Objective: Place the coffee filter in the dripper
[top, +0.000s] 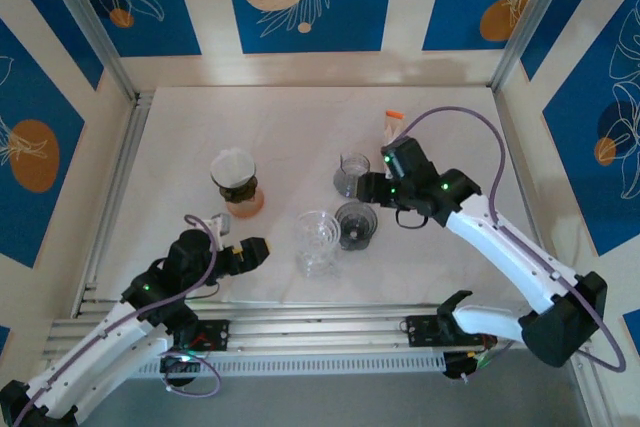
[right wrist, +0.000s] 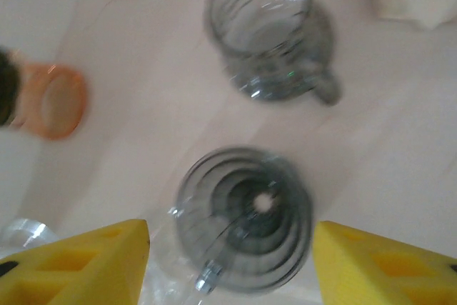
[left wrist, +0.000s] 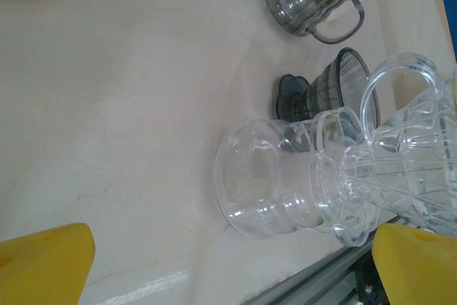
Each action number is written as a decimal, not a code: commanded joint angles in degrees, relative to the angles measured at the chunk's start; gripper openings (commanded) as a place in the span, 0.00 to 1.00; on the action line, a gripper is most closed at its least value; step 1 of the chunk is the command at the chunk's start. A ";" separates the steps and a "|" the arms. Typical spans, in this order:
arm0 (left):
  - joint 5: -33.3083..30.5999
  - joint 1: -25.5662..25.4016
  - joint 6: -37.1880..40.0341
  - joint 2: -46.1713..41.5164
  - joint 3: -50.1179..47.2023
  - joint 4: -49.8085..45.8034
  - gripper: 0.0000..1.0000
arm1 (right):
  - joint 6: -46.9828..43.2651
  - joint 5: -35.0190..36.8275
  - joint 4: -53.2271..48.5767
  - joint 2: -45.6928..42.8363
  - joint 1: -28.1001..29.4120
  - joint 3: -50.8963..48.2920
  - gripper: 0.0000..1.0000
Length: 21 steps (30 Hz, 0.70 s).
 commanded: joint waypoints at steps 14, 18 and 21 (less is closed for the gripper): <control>0.63 -0.64 1.06 2.14 1.87 0.89 0.99 | -8.42 3.75 6.54 25.62 -16.47 18.06 0.39; 0.71 -0.60 1.22 3.04 1.89 1.54 0.99 | -8.03 5.82 5.32 31.20 -17.00 22.65 0.32; 0.78 -0.65 1.24 3.78 1.82 2.02 0.99 | -8.38 8.88 3.13 34.54 -17.00 25.60 0.29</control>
